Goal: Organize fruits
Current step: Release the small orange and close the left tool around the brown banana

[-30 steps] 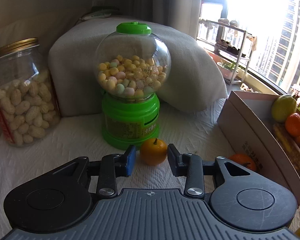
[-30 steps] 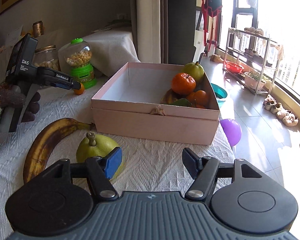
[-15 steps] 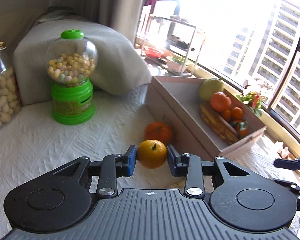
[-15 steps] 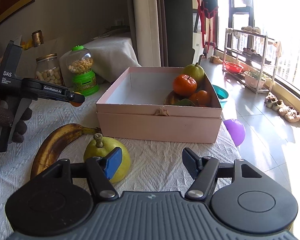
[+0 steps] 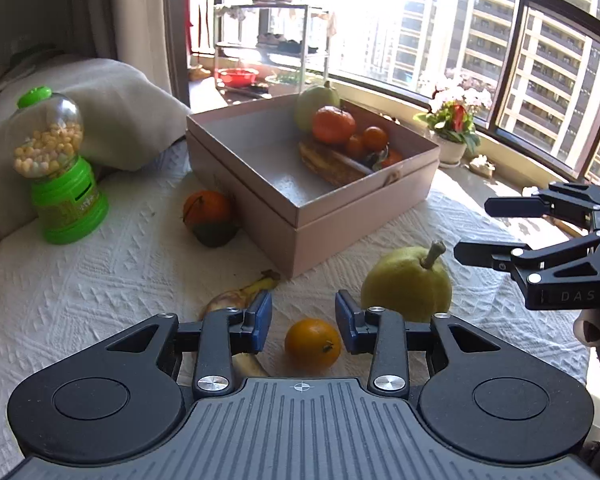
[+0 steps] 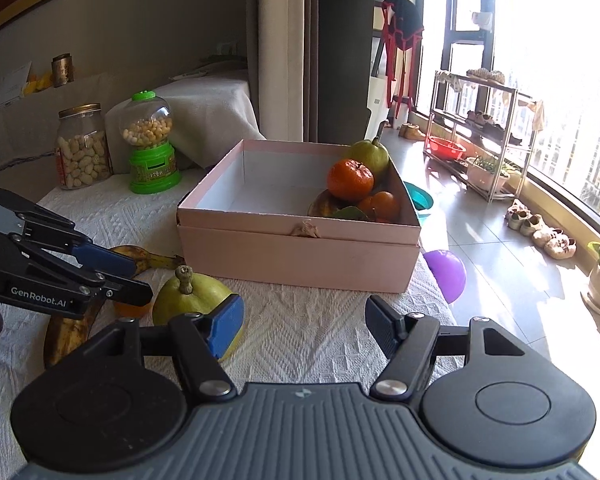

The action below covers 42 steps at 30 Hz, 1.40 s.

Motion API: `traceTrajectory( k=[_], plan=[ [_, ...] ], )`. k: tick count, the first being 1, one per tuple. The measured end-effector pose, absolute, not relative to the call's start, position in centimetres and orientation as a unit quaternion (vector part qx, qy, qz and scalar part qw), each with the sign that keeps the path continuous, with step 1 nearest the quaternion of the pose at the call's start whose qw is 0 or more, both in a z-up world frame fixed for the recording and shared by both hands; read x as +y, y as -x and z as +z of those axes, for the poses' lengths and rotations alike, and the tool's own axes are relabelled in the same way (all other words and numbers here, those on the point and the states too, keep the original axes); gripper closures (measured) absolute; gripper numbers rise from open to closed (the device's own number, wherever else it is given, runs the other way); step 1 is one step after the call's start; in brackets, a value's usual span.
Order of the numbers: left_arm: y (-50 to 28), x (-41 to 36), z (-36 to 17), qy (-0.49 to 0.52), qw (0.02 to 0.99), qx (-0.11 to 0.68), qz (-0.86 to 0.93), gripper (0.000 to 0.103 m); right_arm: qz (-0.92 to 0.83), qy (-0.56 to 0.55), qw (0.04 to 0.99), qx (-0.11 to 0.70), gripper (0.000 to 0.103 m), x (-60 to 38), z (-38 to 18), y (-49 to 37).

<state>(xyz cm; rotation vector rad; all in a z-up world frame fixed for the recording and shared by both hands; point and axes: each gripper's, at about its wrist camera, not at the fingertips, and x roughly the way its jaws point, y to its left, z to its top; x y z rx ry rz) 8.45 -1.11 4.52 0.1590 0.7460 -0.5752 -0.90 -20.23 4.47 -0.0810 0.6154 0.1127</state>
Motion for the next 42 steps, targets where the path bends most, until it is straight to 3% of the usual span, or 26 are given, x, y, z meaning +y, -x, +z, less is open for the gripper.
traceTrajectory(
  k=[10, 15, 21, 29, 42],
  plan=[
    [-10.9, 0.7, 4.5, -0.083, 0.881, 0.431, -0.175, 0.061, 0.041, -0.002, 0.948, 0.316, 0.033, -21.0, 2.7, 1.0],
    [-10.1, -0.8, 4.2, -0.105, 0.867, 0.457, -0.168, 0.061, -0.010, 0.038, 0.945, 0.323, 0.033, -20.4, 0.8, 1.0],
    [-10.7, -2.0, 2.3, -0.129, 0.860, 0.470, -0.154, 0.052, -0.019, 0.003, 0.941, 0.338, 0.029, -21.8, 0.4, 0.6],
    [-9.3, -0.5, 3.7, -0.160, 0.866, 0.447, -0.157, 0.055, -0.013, -0.031, 0.938, 0.346, 0.025, -22.8, 0.1, 0.5],
    [-9.1, 0.0, 2.1, -0.061, 0.866, 0.471, -0.154, 0.053, -0.008, -0.014, 0.934, 0.357, 0.019, -22.2, -0.1, 0.2]
  ],
)
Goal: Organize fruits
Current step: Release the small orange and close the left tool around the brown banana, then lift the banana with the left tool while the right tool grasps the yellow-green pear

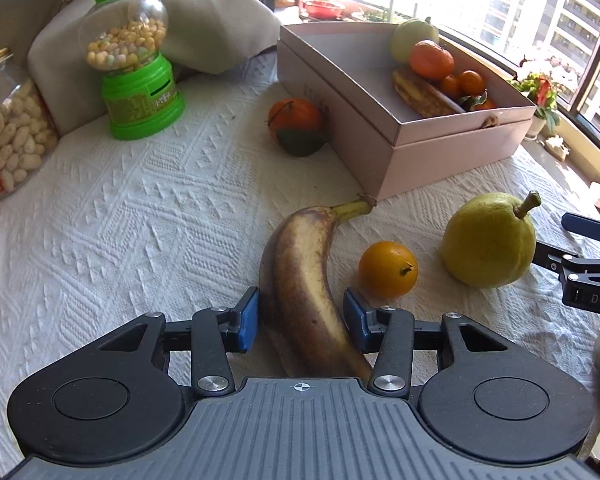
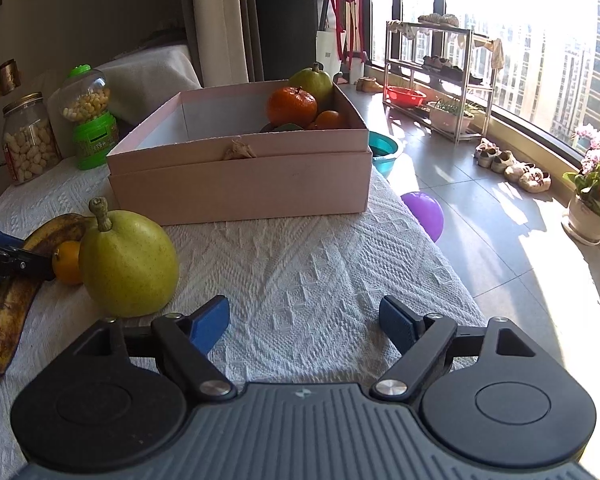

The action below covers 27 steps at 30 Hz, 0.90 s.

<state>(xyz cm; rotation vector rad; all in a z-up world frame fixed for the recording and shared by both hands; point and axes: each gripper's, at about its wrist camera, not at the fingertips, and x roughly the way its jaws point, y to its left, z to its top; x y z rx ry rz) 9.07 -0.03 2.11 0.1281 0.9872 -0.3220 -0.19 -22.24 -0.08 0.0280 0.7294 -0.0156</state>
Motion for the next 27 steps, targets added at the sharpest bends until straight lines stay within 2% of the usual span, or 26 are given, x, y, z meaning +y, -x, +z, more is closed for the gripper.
traceTrajectory(
  k=[3, 7, 10, 15, 21, 23, 27],
  plan=[
    [-8.6, -0.1, 2.2, -0.056, 0.862, 0.481, -0.148, 0.052, -0.002, -0.005, 0.932, 0.363, 0.016, -22.0, -0.1, 0.0],
    [-8.2, -0.6, 2.2, -0.062, 0.862, 0.483, -0.137, 0.051, 0.016, 0.005, 0.926, 0.378, 0.004, -21.9, -0.2, -0.6],
    [-8.1, -1.0, 2.2, -0.063, 0.867, 0.480, -0.118, 0.050, 0.024, 0.009, 0.922, 0.385, 0.000, -21.8, -0.3, -0.8],
    [-8.0, -1.0, 2.2, -0.063, 0.872, 0.473, -0.111, 0.048, 0.026, 0.010, 0.920, 0.391, 0.000, -21.8, -0.1, -0.8],
    [-7.6, -0.6, 2.2, -0.046, 0.880, 0.460, -0.107, 0.053, 0.036, 0.016, 0.921, 0.388, 0.001, -21.6, 0.2, -0.5],
    [-7.4, -0.5, 2.2, -0.040, 0.883, 0.456, -0.107, 0.053, 0.053, 0.017, 0.925, 0.375, 0.008, -21.2, 0.8, 0.3],
    [-7.0, -0.2, 2.5, -0.029, 0.883, 0.455, -0.113, 0.057, 0.108, 0.033, 0.939, 0.326, 0.008, -19.2, 2.8, 1.9]
  ],
)
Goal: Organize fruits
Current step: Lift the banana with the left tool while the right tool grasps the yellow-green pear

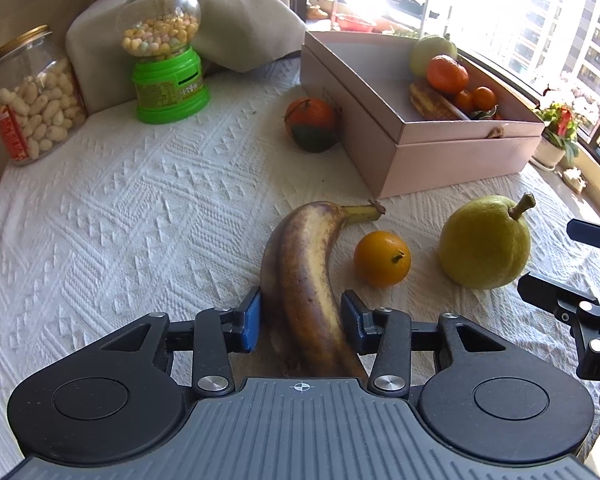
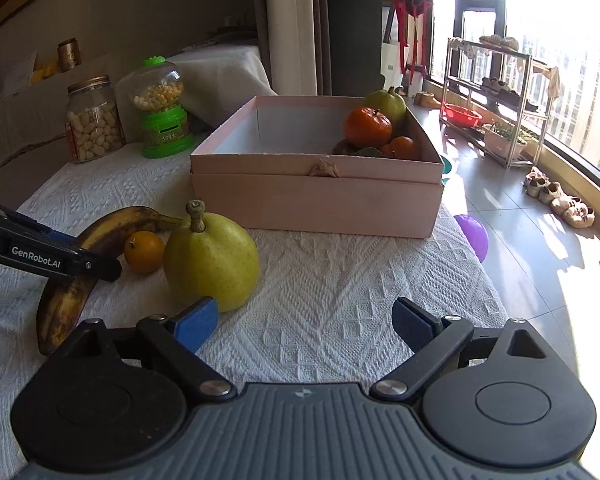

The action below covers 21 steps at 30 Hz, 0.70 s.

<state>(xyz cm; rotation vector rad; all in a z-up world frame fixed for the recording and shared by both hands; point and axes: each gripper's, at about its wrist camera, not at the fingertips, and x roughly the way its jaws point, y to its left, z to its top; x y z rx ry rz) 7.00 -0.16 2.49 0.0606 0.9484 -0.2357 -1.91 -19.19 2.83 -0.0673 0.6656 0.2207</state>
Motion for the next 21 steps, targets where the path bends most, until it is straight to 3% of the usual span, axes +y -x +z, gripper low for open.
traceTrajectory(
  k=[9, 21],
  plan=[
    [-2.4, 1.3, 3.3, -0.014, 0.891, 0.431, -0.144, 0.061, 0.135, 0.126, 0.937, 0.296, 0.008, -14.1, 3.0, 0.2],
    [-2.6, 2.2, 2.6, 0.000, 0.871, 0.473, -0.132, 0.061, 0.138, 0.092, 0.930, 0.328, 0.016, -14.4, 1.5, -1.5]
  ],
)
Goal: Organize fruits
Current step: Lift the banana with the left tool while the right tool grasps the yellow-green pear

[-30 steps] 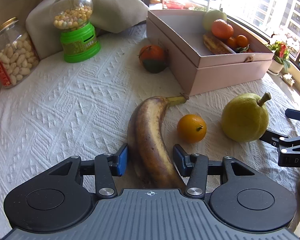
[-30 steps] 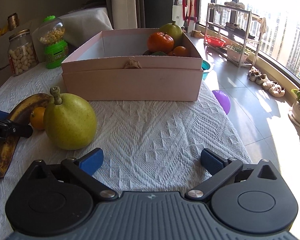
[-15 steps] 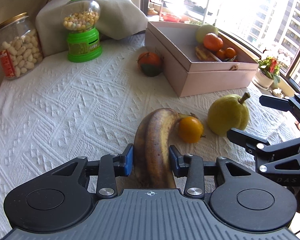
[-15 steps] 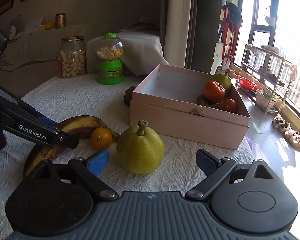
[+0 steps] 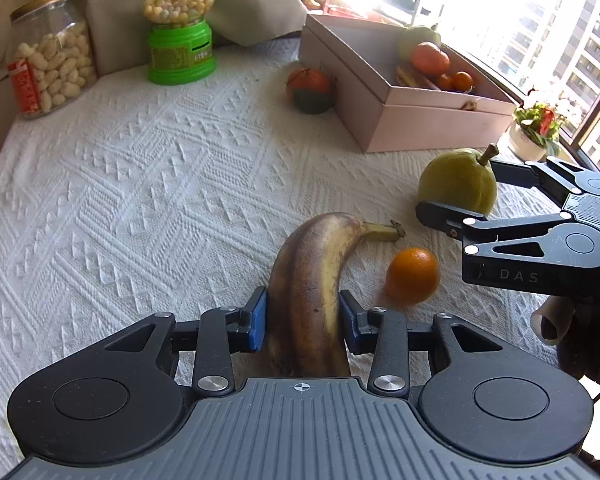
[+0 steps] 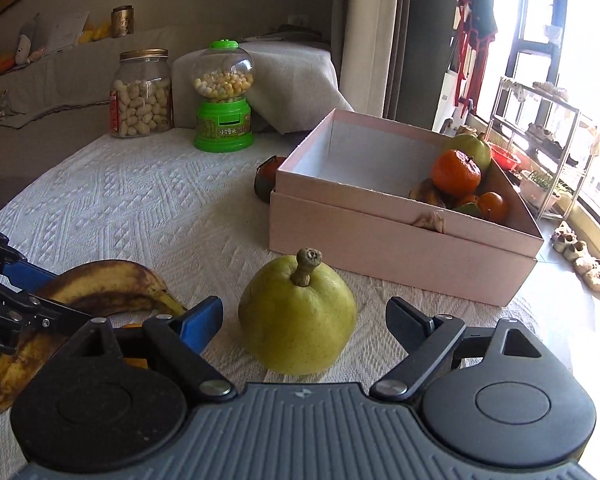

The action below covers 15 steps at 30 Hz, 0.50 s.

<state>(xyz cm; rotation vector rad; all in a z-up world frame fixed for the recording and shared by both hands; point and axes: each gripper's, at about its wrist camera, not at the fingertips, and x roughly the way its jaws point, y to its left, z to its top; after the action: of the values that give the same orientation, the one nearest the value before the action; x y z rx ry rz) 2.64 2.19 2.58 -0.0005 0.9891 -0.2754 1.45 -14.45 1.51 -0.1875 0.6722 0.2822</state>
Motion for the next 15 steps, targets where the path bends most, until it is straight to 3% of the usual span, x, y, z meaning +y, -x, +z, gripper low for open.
traceTrajectory(
  k=[3, 6, 10, 12, 15],
  plan=[
    [-2.7, 1.8, 2.6, -0.014, 0.868, 0.479, -0.129, 0.061, 0.136, 0.087, 0.930, 0.331, 0.029, -14.7, 1.4, -1.7],
    [-2.9, 0.9, 2.6, -0.040, 0.865, 0.482, -0.134, 0.053, 0.151, 0.079, 0.927, 0.335, 0.043, -14.6, 1.4, -1.8],
    [-2.7, 0.0, 2.5, -0.072, 0.864, 0.480, -0.136, 0.050, 0.144, 0.062, 0.928, 0.337, 0.043, -14.9, 1.8, -1.3],
    [-2.5, 0.2, 2.6, -0.075, 0.869, 0.472, -0.126, 0.061, 0.142, 0.042, 0.931, 0.333, 0.043, -15.8, 2.3, -0.8],
    [-2.4, 1.0, 2.6, -0.054, 0.873, 0.467, -0.128, 0.062, 0.126, 0.024, 0.943, 0.309, 0.043, -17.8, 3.6, 0.9]
  ],
)
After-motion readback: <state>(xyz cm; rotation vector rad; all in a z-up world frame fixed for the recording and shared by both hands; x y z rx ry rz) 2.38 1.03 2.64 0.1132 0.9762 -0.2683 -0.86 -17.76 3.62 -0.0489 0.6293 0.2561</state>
